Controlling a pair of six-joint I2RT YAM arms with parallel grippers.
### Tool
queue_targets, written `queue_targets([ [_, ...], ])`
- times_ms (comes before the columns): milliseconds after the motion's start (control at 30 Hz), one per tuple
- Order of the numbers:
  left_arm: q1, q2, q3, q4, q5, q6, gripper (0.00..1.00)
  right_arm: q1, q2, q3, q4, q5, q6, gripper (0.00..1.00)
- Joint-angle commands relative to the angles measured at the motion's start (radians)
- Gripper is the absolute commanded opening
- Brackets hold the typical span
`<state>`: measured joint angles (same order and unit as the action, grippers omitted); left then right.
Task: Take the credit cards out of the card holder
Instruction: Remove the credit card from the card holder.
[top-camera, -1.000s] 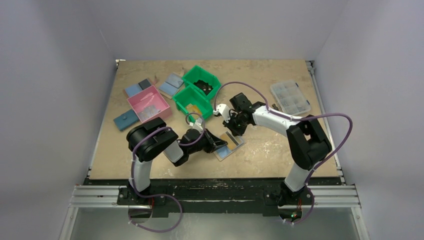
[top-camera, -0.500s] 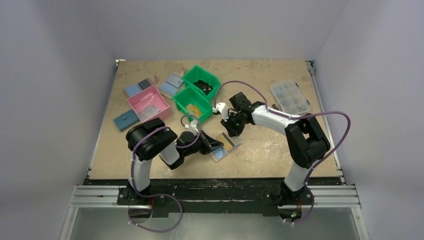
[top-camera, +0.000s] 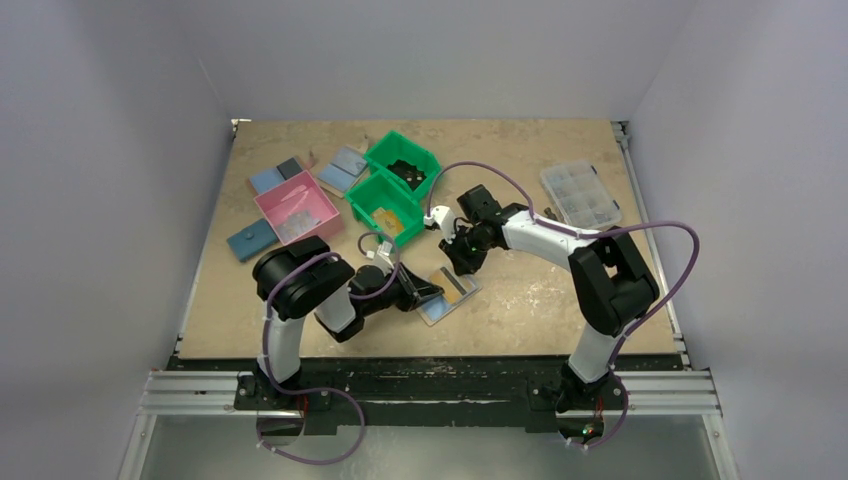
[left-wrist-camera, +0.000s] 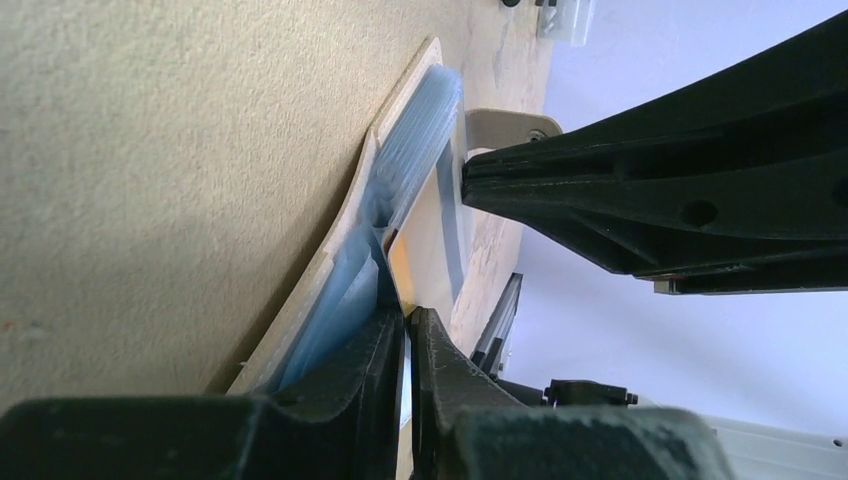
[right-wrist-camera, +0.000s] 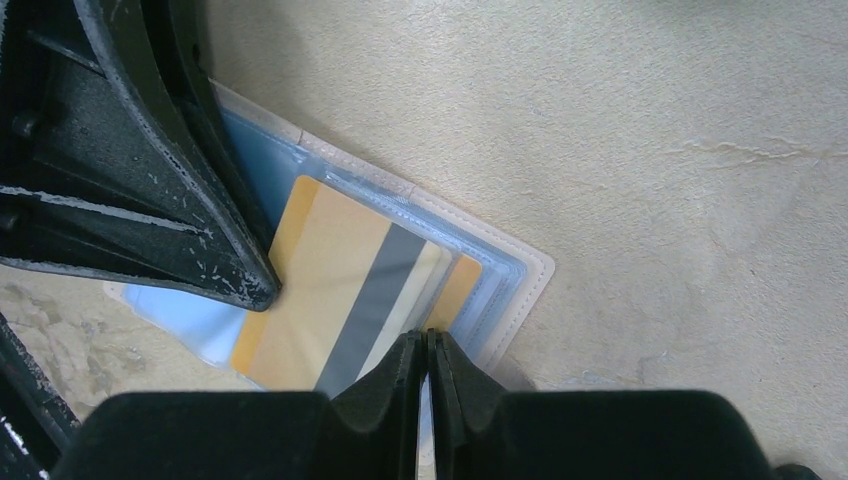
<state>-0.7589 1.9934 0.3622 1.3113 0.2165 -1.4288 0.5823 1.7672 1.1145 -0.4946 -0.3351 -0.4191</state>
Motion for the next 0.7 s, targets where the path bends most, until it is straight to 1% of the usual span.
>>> queue_targets([
  [0,0.006,-0.021,-0.034,0.029,0.050,0.030,0.11,0.006,0.093,-0.059,-0.067,0.064,-0.007,0.17],
  [433,0.008,-0.021,-0.059,0.057,0.044,0.024,0.13,0.005,0.095,-0.059,-0.071,0.059,-0.014,0.18],
  [667,0.022,-0.016,-0.100,0.117,0.035,0.006,0.06,0.006,0.095,-0.058,-0.072,0.058,-0.013,0.18],
])
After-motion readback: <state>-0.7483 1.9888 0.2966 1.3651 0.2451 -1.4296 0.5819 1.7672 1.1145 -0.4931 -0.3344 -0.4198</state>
